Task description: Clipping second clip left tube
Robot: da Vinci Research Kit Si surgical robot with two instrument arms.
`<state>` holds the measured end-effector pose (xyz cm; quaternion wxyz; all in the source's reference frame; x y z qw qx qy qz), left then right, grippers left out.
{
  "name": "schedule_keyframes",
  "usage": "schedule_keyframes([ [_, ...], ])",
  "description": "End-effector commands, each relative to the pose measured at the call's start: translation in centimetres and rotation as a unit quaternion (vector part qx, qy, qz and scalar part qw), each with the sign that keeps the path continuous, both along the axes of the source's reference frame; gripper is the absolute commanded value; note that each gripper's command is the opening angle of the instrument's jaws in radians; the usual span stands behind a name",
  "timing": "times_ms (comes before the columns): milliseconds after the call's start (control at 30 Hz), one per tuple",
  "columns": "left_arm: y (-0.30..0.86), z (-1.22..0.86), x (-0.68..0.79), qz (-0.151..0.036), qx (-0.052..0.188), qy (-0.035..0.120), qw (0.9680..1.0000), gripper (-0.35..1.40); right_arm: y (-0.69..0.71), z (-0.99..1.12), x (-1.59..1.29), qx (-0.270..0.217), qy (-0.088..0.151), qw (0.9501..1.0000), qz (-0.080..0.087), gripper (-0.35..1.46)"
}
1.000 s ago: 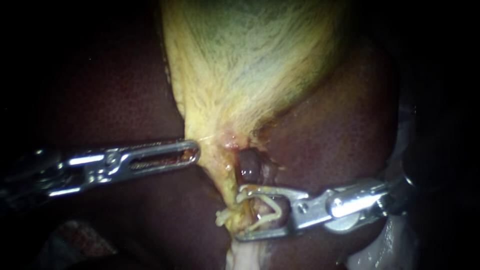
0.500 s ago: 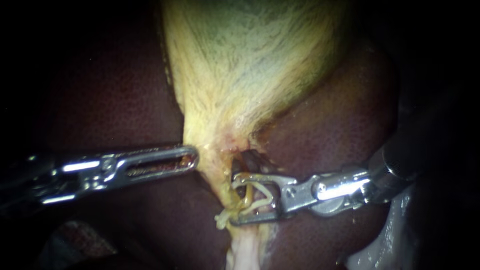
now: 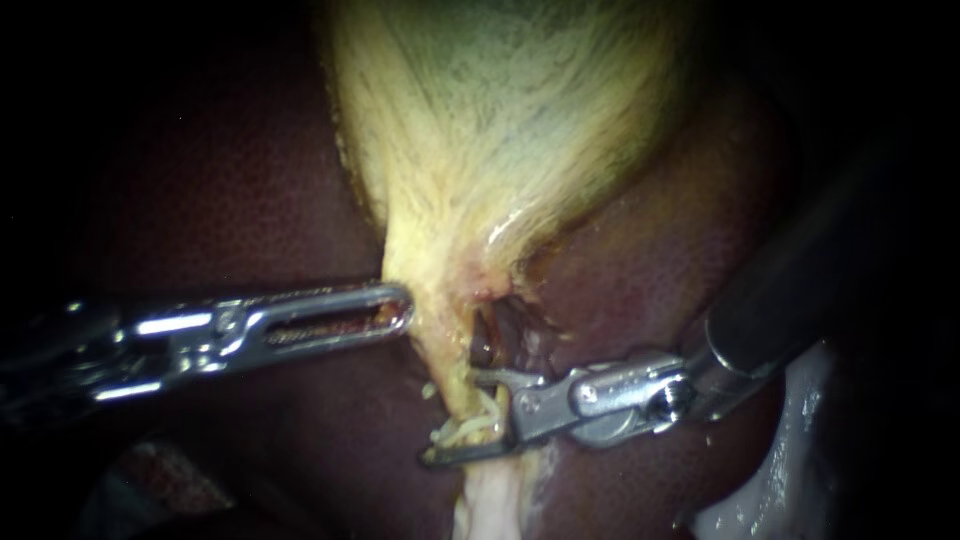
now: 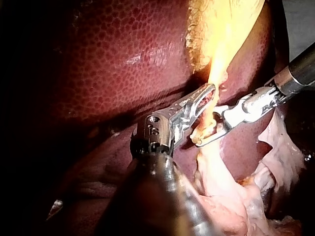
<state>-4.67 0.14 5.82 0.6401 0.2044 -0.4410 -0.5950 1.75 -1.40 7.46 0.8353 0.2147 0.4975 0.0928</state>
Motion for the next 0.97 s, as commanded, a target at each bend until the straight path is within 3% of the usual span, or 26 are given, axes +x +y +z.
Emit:
schedule_keyframes([
  [33,-0.01,0.01,-0.02,0.000,0.000,0.000,1.0000,-0.35,0.00,-0.01,0.00,0.005,-0.002,1.0000,0.003,0.53],
  [167,-0.01,0.02,-0.05,0.002,0.000,-0.001,1.0000,-0.35,0.01,-0.01,-0.05,0.026,-0.010,0.9996,0.010,0.34],
  [300,-0.01,0.02,-0.05,0.002,0.000,-0.001,1.0000,-0.35,0.03,-0.04,-0.14,0.057,-0.043,0.9974,0.011,-0.34],
  [967,0.01,0.08,-0.05,0.002,0.000,-0.001,1.0000,-0.35,0.02,0.00,-0.18,0.060,-0.050,0.9969,0.010,-0.35],
])
